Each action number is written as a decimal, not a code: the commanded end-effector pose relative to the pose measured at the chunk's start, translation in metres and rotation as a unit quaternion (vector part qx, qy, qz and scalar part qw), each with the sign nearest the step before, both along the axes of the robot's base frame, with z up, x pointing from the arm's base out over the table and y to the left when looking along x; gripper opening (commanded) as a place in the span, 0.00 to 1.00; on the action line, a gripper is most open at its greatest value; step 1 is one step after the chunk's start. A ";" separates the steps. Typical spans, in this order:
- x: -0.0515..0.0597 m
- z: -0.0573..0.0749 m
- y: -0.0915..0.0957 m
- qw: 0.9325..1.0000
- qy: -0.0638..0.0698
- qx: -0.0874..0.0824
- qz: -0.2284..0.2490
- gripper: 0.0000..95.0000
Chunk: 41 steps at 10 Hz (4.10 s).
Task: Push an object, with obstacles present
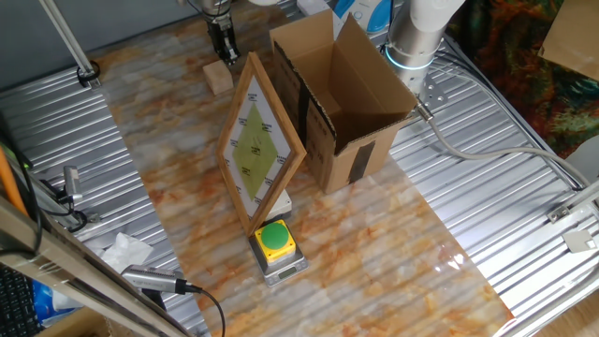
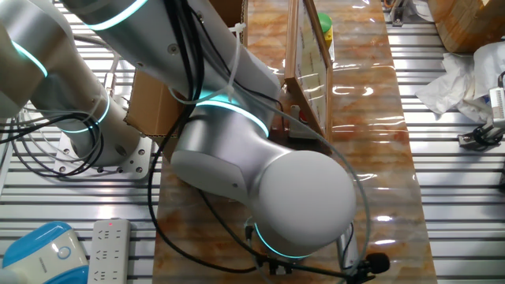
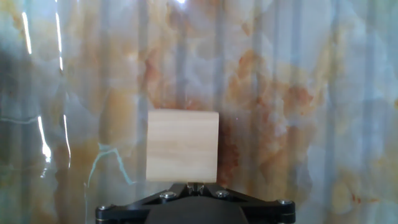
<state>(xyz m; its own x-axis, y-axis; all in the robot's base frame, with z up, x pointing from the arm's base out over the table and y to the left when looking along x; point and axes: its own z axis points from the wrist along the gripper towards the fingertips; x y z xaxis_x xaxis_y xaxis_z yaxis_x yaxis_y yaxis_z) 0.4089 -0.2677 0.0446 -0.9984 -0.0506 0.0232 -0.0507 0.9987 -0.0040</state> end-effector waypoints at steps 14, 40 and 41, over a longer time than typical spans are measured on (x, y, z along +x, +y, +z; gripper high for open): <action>0.033 -0.002 0.004 1.000 -0.012 0.002 0.004 0.00; 0.039 -0.005 0.004 0.999 0.017 -0.036 -0.006 0.00; 0.039 -0.005 0.004 0.999 0.016 -0.036 -0.004 0.00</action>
